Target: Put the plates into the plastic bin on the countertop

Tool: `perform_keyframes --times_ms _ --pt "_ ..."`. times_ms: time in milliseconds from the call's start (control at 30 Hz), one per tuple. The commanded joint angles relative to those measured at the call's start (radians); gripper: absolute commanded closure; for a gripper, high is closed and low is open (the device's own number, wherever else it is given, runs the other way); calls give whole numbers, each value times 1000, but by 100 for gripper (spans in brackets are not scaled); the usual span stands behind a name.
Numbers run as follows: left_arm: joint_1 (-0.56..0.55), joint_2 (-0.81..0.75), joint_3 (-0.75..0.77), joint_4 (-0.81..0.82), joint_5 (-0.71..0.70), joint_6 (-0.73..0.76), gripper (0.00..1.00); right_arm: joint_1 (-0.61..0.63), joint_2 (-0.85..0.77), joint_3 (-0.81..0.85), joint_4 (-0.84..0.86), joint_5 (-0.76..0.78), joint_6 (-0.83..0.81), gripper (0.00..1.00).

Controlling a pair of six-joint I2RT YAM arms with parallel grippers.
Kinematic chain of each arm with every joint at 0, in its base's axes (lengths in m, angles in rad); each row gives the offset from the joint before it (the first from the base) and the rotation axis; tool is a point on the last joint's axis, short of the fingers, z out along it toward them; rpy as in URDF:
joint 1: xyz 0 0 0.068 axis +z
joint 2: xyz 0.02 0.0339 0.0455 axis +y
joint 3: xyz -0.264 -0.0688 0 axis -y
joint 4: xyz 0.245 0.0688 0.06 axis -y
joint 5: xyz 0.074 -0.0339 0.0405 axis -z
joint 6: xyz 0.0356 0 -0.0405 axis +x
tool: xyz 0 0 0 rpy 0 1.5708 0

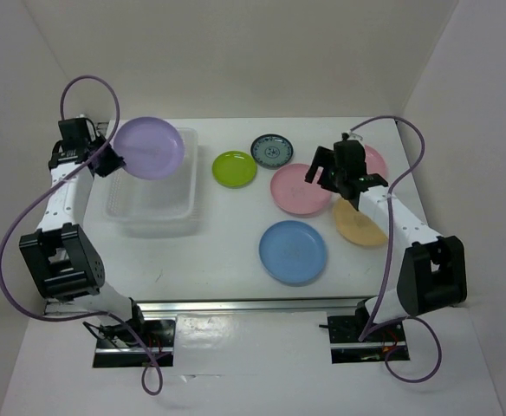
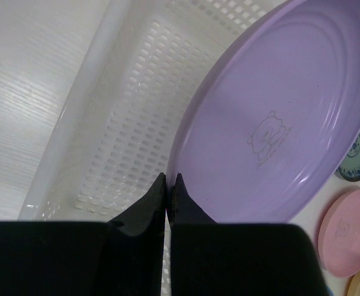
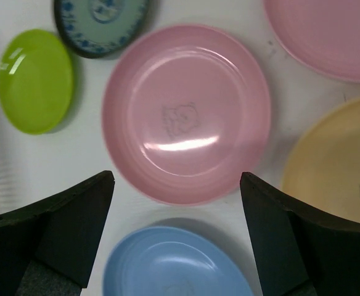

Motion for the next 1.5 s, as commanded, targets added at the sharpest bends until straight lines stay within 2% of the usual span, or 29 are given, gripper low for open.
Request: perform_keyframes --times_ms 0,167,367,500,600,733,800,867,900,933,967,1033,1067,1100,1167,1200,1300,1333,1400,1433,1467 --pt "10 50 -27 81 67 -70 100 -16 -6 -47 23 -11 46 10" --pt "19 166 -27 105 87 -92 100 -57 25 -80 32 -20 56 10" --pt "10 222 -17 66 21 -103 100 -99 59 -109 54 -31 68 10" --pt "-9 263 24 6 -57 -93 100 -110 97 -133 66 -69 68 15" --pt "-29 288 55 -42 -95 -93 94 -110 111 -143 76 -80 77 15" --pt "-47 308 75 -65 -120 -93 94 -110 143 -163 109 -80 77 18" --pt "-56 327 85 -79 -134 -84 86 -110 152 -154 118 -91 77 19" --pt "-56 328 101 -108 -158 -84 72 -110 183 -143 118 -91 77 19" --pt "-56 328 111 -121 -170 -84 62 -110 192 -131 118 -91 68 19" --pt "-56 328 112 -122 -171 -75 38 -110 207 -120 118 -91 68 19" --pt "-56 328 121 -131 -181 -75 26 -110 208 -120 118 -91 68 19" --pt "-65 306 121 -131 -192 -66 13 -110 243 -110 118 -91 68 19" --pt "-65 286 136 -131 -212 -57 6 -110 243 -99 118 -91 68 21" --pt "-76 275 136 -141 -212 -43 4 -110 258 -99 118 -91 68 24" --pt "-90 251 171 -154 -224 -24 3 -110 286 -99 127 -91 68 29" --pt "-107 219 171 -154 -224 -14 2 -110 295 -90 127 -82 68 37" --pt "-150 170 202 -154 -197 32 2 -110 323 -67 127 -71 68 50" --pt "-162 135 202 -154 -180 55 2 -110 338 -67 127 -60 77 63" --pt "-206 102 202 -129 -105 77 2 -110 347 -31 85 -29 86 82" --pt "-237 79 202 -120 -74 86 5 -110 347 -19 65 -3 98 97" --pt "-252 68 211 -106 -42 98 7 -110 337 4 45 9 99 100"
